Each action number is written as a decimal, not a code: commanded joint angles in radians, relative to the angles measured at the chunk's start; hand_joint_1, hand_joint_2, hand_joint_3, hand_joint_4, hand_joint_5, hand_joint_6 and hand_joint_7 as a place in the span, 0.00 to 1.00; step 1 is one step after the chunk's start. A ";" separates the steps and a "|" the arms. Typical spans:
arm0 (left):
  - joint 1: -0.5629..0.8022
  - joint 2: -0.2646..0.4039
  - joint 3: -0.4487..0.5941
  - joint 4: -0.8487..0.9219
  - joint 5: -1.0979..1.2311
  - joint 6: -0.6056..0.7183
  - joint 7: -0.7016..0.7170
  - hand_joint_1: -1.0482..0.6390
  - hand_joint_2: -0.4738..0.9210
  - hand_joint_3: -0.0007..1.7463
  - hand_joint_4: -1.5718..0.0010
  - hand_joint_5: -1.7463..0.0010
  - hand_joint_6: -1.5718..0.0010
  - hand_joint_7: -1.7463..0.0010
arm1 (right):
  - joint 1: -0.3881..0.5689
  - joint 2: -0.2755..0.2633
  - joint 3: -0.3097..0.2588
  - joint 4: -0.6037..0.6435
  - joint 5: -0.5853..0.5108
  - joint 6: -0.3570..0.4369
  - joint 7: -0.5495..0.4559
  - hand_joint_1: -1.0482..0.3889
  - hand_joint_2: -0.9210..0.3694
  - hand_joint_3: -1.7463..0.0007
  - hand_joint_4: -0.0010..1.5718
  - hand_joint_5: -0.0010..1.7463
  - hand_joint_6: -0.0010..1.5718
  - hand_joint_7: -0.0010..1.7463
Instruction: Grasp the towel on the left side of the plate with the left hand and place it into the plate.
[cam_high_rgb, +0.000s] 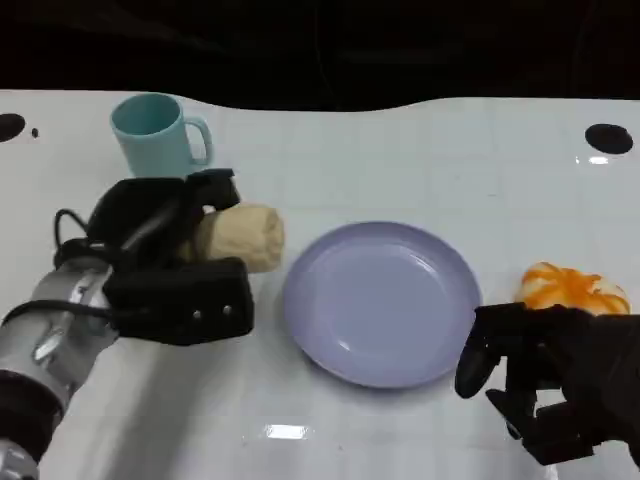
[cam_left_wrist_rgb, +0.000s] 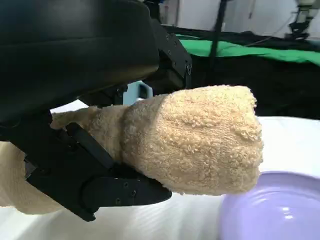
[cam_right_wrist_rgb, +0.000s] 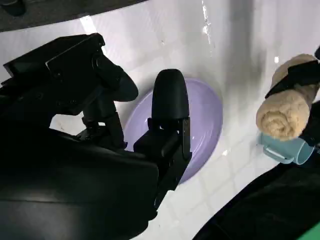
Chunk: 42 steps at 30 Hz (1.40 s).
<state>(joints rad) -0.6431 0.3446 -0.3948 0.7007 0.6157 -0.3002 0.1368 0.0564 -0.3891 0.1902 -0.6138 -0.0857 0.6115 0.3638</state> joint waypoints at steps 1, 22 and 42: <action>-0.026 -0.012 0.007 -0.087 -0.005 0.009 -0.042 0.52 0.71 0.49 0.43 0.00 0.59 0.02 | -0.012 0.003 0.005 0.003 -0.007 0.010 -0.010 0.74 0.28 0.38 0.45 0.99 0.45 0.82; 0.020 -0.204 -0.092 -0.297 0.040 0.176 -0.175 0.51 0.64 0.63 0.42 0.00 0.58 0.00 | 0.066 -0.059 -0.094 -0.050 0.030 -0.030 0.037 0.75 0.26 0.39 0.44 1.00 0.43 0.85; 0.051 -0.207 -0.143 -0.341 -0.007 0.252 -0.428 0.39 0.99 0.11 0.73 0.63 0.68 0.96 | 0.065 -0.066 -0.121 -0.047 0.038 -0.048 0.040 0.76 0.30 0.34 0.46 1.00 0.43 0.86</action>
<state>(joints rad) -0.5894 0.1057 -0.5265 0.3932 0.5969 -0.0579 -0.2472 0.1229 -0.4417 0.0726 -0.6549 -0.0506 0.5698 0.3963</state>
